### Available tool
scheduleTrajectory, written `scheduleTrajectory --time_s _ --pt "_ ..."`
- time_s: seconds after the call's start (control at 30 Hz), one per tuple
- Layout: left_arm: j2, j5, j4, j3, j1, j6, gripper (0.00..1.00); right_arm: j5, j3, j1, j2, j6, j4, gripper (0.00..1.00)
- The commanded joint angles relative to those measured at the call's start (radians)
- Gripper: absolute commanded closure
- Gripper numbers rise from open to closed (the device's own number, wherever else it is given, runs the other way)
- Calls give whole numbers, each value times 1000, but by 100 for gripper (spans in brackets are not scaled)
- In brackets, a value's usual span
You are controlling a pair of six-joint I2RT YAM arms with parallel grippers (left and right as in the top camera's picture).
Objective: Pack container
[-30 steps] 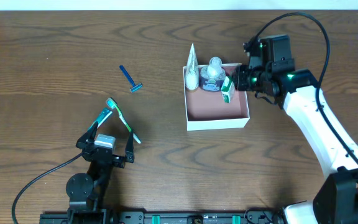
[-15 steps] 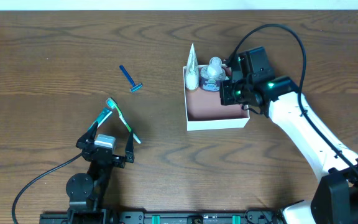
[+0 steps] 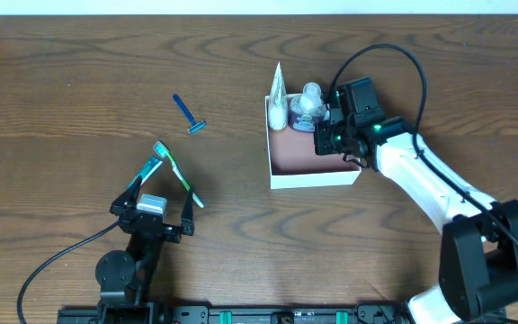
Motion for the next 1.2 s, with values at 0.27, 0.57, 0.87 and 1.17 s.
scheduleTrajectory --time_s 0.27,0.57,0.87,1.17 --pt "0 10 -32 -19 6 -6 2 99 -8 3 14 5 39 98" --pt "0 10 -32 -19 6 -6 2 182 -8 3 14 -26 97 98" --pt "0 10 -32 -19 6 -6 2 194 -8 -23 14 -40 175 97" --pt "0 10 -32 -19 6 -6 2 168 -8 -28 14 -40 134 99"
